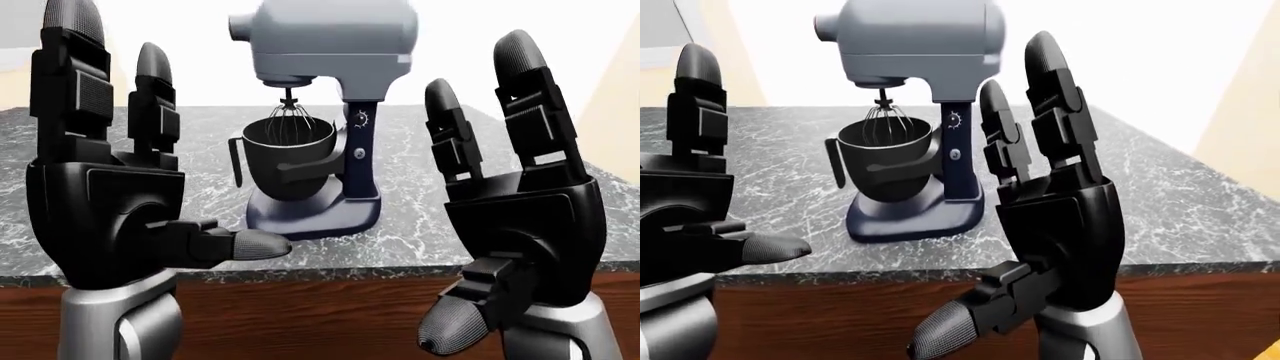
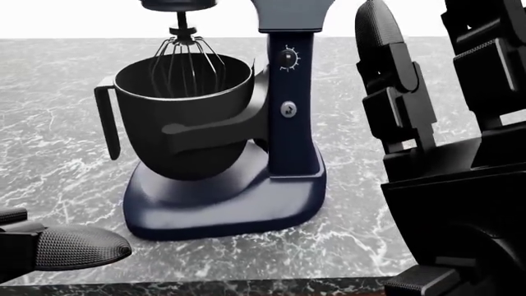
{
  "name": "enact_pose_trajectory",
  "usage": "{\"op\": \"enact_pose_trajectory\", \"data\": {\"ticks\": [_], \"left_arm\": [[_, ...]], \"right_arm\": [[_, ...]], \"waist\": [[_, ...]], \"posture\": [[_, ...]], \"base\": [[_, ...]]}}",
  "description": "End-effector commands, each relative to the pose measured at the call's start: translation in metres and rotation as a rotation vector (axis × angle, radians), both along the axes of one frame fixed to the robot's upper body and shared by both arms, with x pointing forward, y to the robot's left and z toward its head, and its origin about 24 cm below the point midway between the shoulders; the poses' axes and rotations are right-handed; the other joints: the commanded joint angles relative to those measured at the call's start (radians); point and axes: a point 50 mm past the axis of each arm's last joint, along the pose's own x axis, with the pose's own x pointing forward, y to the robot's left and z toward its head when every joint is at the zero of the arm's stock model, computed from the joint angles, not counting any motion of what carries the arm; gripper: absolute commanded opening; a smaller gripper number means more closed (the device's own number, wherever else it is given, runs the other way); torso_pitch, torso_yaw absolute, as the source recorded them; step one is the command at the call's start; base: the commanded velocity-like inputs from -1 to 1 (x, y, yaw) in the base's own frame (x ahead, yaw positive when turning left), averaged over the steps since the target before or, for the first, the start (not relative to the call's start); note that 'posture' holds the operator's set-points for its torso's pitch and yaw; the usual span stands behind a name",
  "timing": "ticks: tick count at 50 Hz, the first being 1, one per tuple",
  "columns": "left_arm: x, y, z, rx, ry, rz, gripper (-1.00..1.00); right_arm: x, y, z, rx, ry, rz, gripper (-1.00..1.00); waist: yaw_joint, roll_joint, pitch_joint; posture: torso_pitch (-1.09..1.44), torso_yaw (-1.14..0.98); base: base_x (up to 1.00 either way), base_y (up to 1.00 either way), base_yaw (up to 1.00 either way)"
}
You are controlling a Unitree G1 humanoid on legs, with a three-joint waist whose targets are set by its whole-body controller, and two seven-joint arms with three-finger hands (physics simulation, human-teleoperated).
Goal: Open the stand mixer head.
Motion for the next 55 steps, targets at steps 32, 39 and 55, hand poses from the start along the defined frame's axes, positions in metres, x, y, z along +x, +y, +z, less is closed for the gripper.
{"op": "enact_pose_trajectory", "data": {"ticks": [32, 39, 55], "left_arm": [[-0.003, 0.001, 0.007, -0.007, -0.055, 0.015, 1.0], [-0.003, 0.001, 0.007, -0.007, -0.054, 0.014, 1.0], [-0.003, 0.0, 0.005, -0.007, -0.046, 0.014, 1.0]], "right_arm": [[-0.002, -0.004, 0.016, 0.158, 0.088, 0.138, 1.0], [0.001, -0.007, 0.018, 0.227, 0.165, 0.171, 1.0], [0.002, -0.005, 0.007, 0.24, 0.228, 0.181, 1.0]], "waist": [[0.006, 0.0, -0.079], [0.004, -0.003, -0.08], [0.004, -0.004, -0.085]], "posture": [[-0.54, 0.0], [-0.54, 0.0], [-0.54, 0.0]], "base": [[0.0, 0.0, 0.0], [0.0, 0.0, 0.0], [0.0, 0.0, 0.0]]}}
